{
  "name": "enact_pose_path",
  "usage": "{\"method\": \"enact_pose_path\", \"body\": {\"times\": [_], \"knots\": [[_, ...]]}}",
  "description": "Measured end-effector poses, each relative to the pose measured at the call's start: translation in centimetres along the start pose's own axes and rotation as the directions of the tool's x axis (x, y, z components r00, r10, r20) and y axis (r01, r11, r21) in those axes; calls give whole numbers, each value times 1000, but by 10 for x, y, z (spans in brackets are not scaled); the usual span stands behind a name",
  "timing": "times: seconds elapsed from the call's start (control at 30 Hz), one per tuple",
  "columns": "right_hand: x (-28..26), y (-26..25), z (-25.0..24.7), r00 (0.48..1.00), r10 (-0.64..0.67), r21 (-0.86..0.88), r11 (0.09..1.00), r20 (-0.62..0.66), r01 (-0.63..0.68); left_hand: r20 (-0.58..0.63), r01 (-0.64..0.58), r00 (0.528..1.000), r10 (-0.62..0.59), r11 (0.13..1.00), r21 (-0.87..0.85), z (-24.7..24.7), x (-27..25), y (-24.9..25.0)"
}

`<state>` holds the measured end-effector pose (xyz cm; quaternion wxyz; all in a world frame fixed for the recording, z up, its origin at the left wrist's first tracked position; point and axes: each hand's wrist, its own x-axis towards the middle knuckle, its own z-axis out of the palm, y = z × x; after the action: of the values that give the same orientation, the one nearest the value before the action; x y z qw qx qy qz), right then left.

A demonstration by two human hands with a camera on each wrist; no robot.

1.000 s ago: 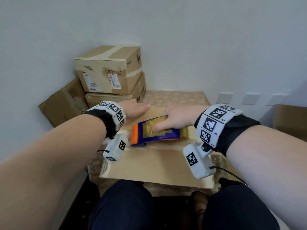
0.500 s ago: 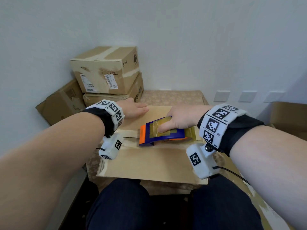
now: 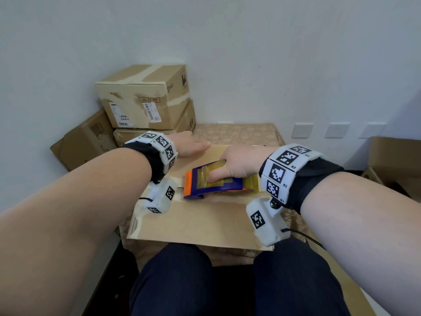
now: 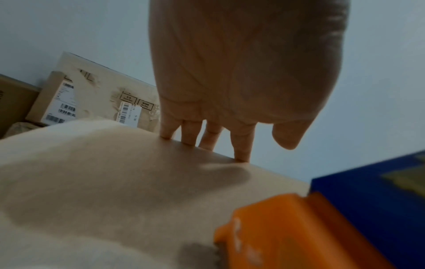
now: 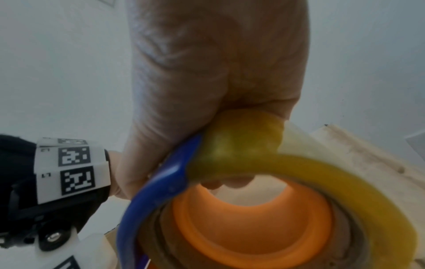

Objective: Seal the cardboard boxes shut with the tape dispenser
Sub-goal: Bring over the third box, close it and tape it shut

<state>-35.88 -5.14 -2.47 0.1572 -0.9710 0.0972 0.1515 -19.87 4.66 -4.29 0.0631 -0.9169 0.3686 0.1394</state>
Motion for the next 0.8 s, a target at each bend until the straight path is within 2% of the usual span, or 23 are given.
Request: {"method": "enact_pose_path", "body": {"times": [0.17, 0.33, 0.53, 0.8], "knots": [[2, -6, 2, 998, -52, 70, 996, -26, 54, 18, 10, 1000, -10, 1000, 14, -1, -4, 0], [1, -5, 2, 996, -80, 89, 993, -31, 83, -11, -42, 999, 42, 999, -5, -1, -4, -1], [-7, 16, 2, 1000, 6, 111, 994, -19, -4, -15, -56, 998, 56, 998, -31, -1, -6, -2], [-23, 36, -5, 1000, 14, 60, 998, 26, -15, -19, -65, 998, 64, 996, -58, 2, -5, -10]]}}
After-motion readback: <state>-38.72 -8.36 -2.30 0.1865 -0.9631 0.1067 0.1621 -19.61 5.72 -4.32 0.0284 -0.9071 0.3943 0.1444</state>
